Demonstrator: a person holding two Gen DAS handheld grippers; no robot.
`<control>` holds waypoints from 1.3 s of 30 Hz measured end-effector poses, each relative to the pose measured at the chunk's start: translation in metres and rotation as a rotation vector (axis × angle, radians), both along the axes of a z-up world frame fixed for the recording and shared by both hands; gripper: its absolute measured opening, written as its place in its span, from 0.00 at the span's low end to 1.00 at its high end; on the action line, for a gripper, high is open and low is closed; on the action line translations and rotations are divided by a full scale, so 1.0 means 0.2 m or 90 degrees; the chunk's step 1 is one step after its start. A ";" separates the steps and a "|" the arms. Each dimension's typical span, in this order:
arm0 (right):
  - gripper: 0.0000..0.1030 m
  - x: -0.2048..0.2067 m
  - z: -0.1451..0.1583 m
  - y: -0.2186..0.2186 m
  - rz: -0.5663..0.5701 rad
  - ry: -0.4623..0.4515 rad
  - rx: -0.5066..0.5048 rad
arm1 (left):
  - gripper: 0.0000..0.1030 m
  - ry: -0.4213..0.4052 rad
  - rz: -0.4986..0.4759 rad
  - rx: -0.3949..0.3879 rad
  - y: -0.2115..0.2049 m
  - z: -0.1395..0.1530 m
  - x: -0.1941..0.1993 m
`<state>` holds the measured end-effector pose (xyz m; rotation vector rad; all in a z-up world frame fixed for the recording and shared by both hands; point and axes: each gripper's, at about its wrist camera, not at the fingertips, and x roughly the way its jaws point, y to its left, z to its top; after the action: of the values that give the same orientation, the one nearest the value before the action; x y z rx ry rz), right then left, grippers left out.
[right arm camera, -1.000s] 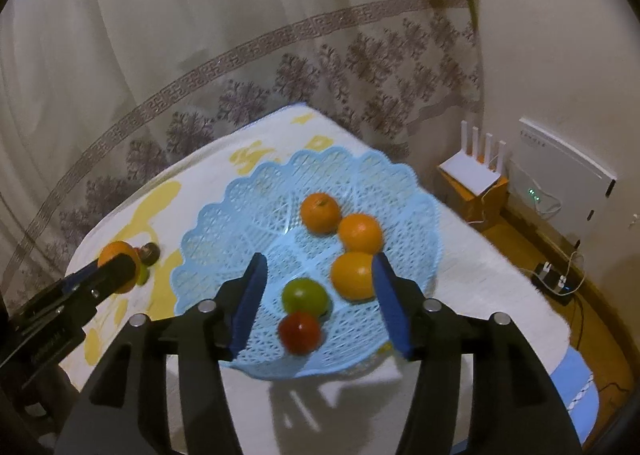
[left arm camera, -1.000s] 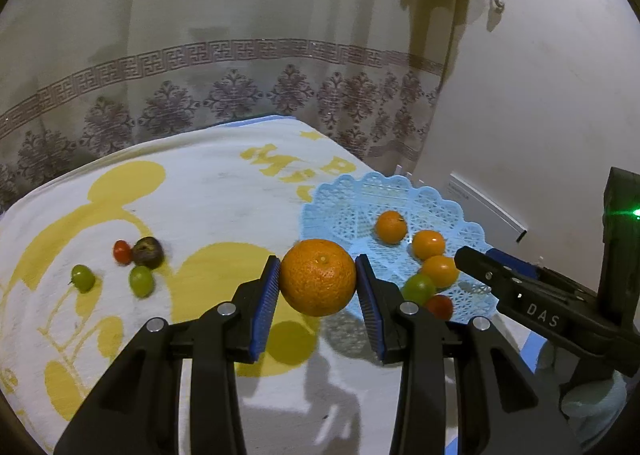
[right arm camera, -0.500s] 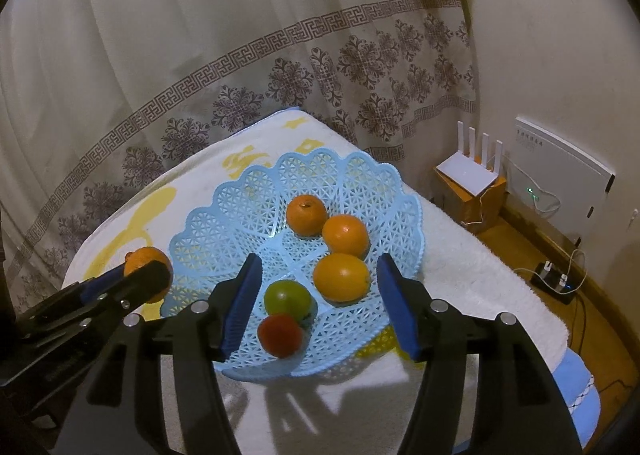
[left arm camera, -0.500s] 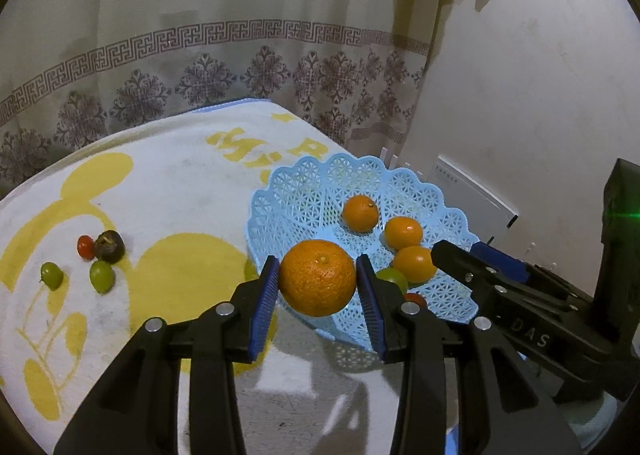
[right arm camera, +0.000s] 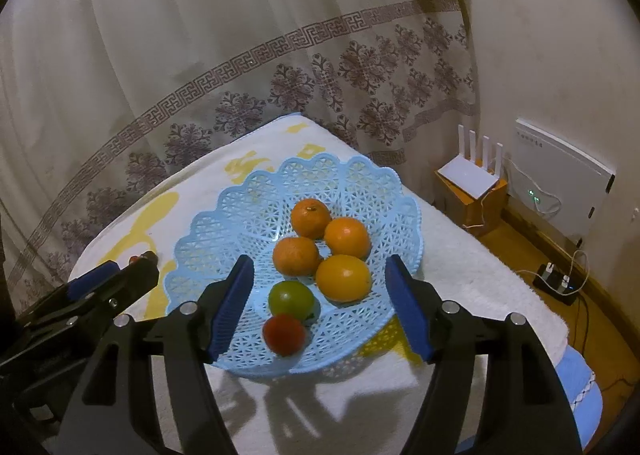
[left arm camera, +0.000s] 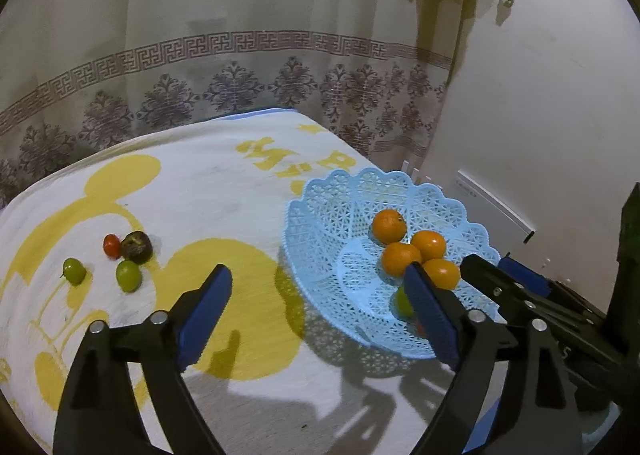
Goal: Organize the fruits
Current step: 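Move both open tools back to the green tomatoes on the towel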
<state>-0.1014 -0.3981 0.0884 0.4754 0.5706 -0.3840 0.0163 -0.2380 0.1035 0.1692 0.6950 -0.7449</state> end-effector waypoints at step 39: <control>0.90 0.14 0.04 0.32 0.086 -0.015 -0.039 | 0.92 -0.003 0.154 -0.007 0.40 0.02 0.19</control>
<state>-0.0740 -0.3339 0.0970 0.3792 0.5626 -0.2658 0.0548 -0.1584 0.1077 0.0753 0.6923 -0.5165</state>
